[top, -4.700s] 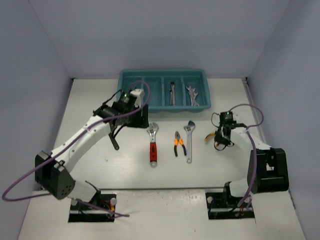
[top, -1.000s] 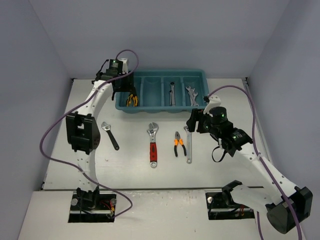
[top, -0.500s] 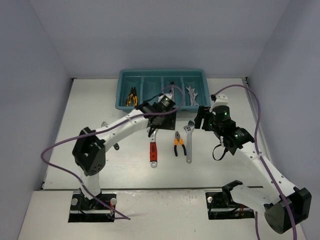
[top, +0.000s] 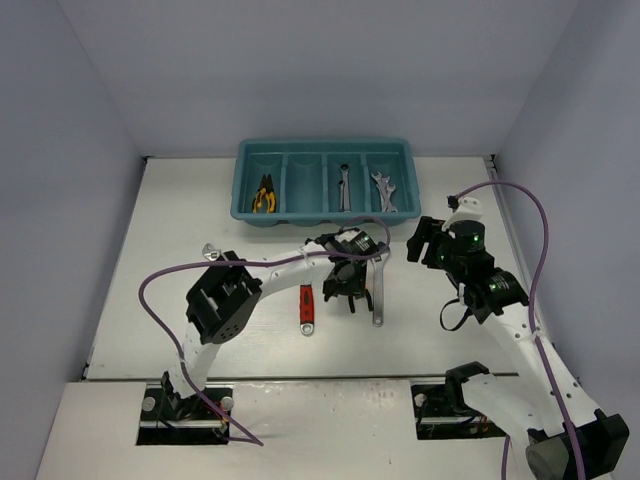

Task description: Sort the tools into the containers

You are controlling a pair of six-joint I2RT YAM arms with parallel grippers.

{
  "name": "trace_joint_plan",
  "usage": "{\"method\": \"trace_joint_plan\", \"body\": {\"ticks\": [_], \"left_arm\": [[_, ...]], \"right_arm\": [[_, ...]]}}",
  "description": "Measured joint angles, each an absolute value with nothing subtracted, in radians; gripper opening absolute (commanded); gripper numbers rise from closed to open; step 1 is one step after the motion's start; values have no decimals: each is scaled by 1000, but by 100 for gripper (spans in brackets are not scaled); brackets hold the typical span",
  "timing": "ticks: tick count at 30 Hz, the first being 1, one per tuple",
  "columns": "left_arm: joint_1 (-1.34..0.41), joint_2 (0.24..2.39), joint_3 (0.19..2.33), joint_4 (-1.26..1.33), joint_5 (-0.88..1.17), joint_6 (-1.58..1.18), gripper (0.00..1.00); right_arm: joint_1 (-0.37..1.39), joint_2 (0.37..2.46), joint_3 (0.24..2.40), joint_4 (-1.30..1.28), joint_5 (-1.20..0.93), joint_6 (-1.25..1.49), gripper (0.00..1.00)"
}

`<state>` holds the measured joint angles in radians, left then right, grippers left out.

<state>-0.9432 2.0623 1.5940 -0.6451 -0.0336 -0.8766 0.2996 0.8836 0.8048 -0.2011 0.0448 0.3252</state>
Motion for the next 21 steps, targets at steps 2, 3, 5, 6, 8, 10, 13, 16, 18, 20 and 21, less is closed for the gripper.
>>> {"method": "trace_joint_plan", "body": {"ticks": [2,3,5,6,8,10,13,16,18,20,21], "left_arm": [[-954,2069,1594,-640,-28,-882,44],[-958,2074,1594,-637,-26,-885,44],[-967,2086,1594,-629,-24,-891,39],[-968,2091,1595,-628,-24,-892,36],[-969,2094,1596,-622,-24,-895,29],[-969,2095,1595,-621,-28,-900,24],[-968,2094,1592,-619,-34,-905,15],[-968,2090,1587,-618,-49,-902,12],[-968,2080,1578,-618,-64,-894,9],[-968,2063,1573,-625,-79,-881,7],[-968,2054,1572,-630,-86,-874,6]], "right_arm": [[300,882,799,-206,38,329,65],[300,881,796,-208,36,330,65],[300,880,792,-215,30,332,65],[300,880,792,-217,27,332,65],[300,879,792,-219,23,333,65],[300,879,792,-221,21,333,65],[300,879,792,-222,19,336,65],[300,879,792,-222,19,338,65],[300,879,792,-222,19,339,65],[300,879,792,-222,19,340,65],[300,879,792,-222,19,340,65]]}}
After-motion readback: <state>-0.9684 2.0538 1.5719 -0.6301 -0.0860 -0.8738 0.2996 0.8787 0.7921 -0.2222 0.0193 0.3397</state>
